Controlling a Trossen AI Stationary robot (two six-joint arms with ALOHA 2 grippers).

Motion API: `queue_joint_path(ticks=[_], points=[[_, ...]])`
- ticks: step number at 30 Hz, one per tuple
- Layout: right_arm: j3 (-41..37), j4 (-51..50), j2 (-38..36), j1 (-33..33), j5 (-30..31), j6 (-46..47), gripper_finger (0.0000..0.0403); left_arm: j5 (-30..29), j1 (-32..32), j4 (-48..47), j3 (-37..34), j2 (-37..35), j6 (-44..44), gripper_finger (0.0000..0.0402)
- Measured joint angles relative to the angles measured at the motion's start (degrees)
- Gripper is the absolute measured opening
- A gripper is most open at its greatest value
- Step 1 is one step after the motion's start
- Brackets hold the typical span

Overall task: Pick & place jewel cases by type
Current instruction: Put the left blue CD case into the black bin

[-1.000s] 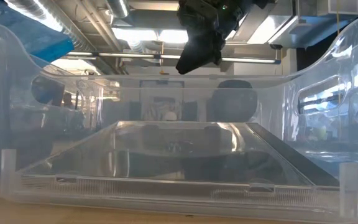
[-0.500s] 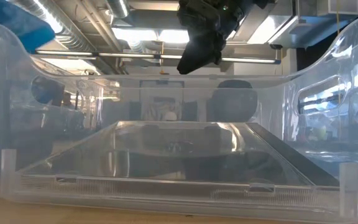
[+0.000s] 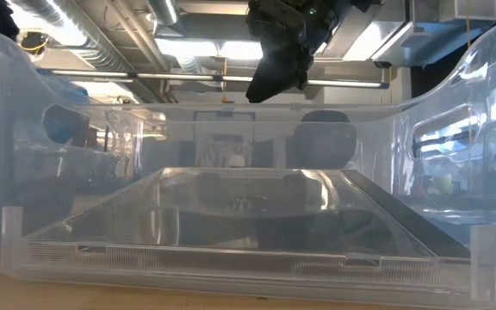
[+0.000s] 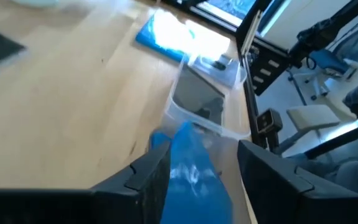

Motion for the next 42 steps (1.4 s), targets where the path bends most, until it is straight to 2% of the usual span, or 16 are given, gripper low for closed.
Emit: queue_joint_path(ticks=[6,11,13,17,23,28,33,37,42], points=[[0.0,0.0,0.0,0.0,0.0,-1.4,0.0096,-1.1,2.4,0.0,0.0,-4.2,3.3,0.0188],[0.0,0.0,0.0,0.0,0.0,-1.3,0.0096,4.2,7.2,0.0,0.0,-3.8,8.1,0.0186],[0.0,0.1,0.0,0.0,0.0,-1.4,0.0096,9.0,9.9,0.0,0.0,-2.9,8.1,0.0185],[0.0,0.1,0.0,0.0,0.0,-2.1,0.0096,23.0,15.4,-0.4,1.6,-2.7,8.2,0.0185],[0.0,0.5,0.0,0.0,0.0,-2.8,0.0096,29.2,25.1,-0.5,3.5,-2.7,14.1,0.0185],[0.0,0.5,0.0,0.0,0.0,-3.2,0.0096,42.9,35.1,-0.4,5.5,-1.7,18.0,0.0185],[0.0,0.6,0.0,-0.2,0.0,-4.3,0.0096,55.1,45.0,-0.7,8.3,2.4,22.9,0.0185],[0.0,0.5,0.0,-0.2,0.0,-4.5,0.0096,63.0,51.8,-5.2,11.7,7.6,28.4,0.0185],[0.0,-0.5,0.0,-0.2,0.0,-4.5,0.0096,69.1,59.4,-17.4,17.5,14.9,34.3,0.0185]])
